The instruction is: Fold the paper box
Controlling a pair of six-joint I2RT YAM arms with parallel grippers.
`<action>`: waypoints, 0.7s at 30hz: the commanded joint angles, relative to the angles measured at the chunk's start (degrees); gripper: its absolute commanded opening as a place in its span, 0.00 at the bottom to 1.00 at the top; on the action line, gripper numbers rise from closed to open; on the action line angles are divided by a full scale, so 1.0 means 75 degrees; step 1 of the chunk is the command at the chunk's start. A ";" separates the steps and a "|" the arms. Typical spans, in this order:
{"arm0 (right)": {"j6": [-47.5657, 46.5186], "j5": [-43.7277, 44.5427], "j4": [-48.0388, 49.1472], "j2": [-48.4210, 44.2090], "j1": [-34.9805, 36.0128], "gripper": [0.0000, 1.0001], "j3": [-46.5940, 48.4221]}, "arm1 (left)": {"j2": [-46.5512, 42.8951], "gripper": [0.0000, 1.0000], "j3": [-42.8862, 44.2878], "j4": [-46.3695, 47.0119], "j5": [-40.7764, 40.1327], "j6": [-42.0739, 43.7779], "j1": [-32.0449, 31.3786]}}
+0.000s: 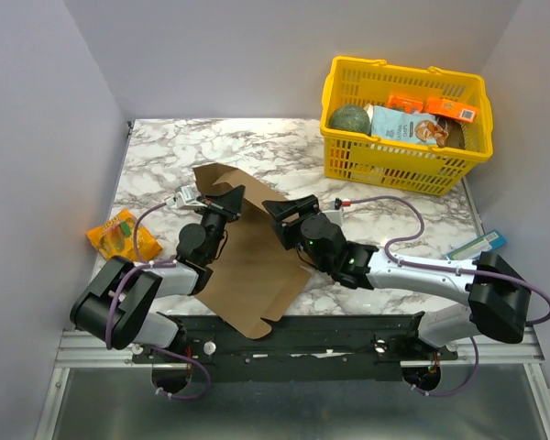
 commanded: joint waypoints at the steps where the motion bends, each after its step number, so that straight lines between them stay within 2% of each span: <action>1: 0.0121 0.0064 -0.0456 0.0210 -0.0058 0.77 0.0143 | 0.0210 0.08 0.0124 0.0885 0.0353 0.0447 -0.0091; 5: 0.0109 -0.0569 -0.0432 0.0257 0.0012 0.79 0.0132 | 0.0245 0.08 0.0300 0.0755 0.0306 0.0528 -0.0091; 9: -0.0008 -0.0593 -0.0432 0.0187 0.0118 0.81 0.0178 | 0.0046 0.08 0.0441 0.0088 0.0119 0.0704 -0.0091; 12: -0.0195 -0.0477 -0.0595 0.0152 0.0141 0.83 0.0295 | -0.0048 0.08 0.0523 -0.0206 0.0083 0.0810 -0.0091; 16: 0.0215 -0.0441 -0.0784 0.0292 0.0153 0.84 0.0307 | -0.0083 0.09 0.0582 -0.0323 0.0025 0.0916 -0.0091; 21: 0.0320 0.0179 -0.1216 0.0410 0.0141 0.85 0.0518 | -0.0177 0.13 0.0442 -0.0253 0.0048 0.1138 -0.0138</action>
